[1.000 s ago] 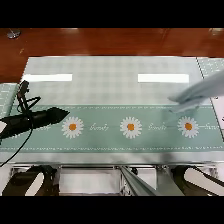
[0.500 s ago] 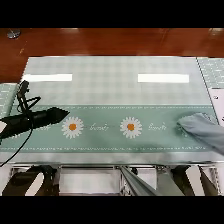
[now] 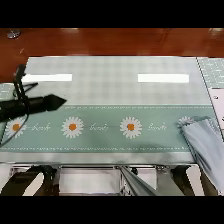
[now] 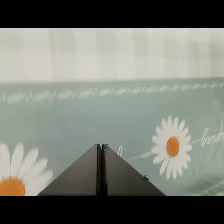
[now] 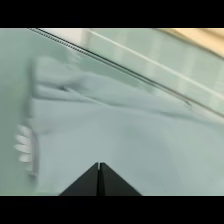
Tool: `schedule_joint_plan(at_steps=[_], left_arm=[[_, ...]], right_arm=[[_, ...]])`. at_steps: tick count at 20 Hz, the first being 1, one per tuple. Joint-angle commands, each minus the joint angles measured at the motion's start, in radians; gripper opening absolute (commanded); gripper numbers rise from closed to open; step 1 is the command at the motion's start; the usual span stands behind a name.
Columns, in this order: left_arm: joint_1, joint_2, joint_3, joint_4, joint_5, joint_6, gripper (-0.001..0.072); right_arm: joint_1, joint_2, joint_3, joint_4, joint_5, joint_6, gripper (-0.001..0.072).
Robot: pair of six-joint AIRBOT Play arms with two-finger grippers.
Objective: Fold the shirts.
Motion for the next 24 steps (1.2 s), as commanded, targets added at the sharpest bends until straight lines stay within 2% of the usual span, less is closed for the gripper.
schedule_joint_plan(at_steps=[1,3,5,8,10,13,24], left_arm=[[-0.006,-0.181,0.354,0.005,-0.08,0.024,0.0021],[-0.041,-0.304,0.629,0.012,-0.129,0.023,0.002],[-0.108,-0.383,0.792,0.089,-0.143,-0.029,0.002],[-0.249,-0.418,0.76,0.383,-0.134,-0.143,0.0021],[-0.306,-0.422,0.609,0.53,-0.097,-0.221,0.0021],[-0.291,-0.424,0.438,0.578,-0.026,-0.25,0.0022],[-0.263,-0.424,0.437,0.577,-0.026,-0.247,0.0022]], right_arm=[[0.201,-0.177,0.272,0.453,-0.176,-0.142,0.0029],[0.482,-0.27,0.422,0.454,-0.257,-0.148,0.0029],[0.777,-0.333,0.457,0.362,-0.33,-0.161,0.0029],[1.137,-0.447,0.407,0.062,-0.311,-0.137,0.0029],[1.269,-0.529,0.299,-0.114,-0.312,-0.038,0.0029],[1.287,-0.634,0.21,-0.209,-0.298,0.074,0.0029],[1.28,-0.66,0.211,-0.207,-0.304,0.087,0.0029]])
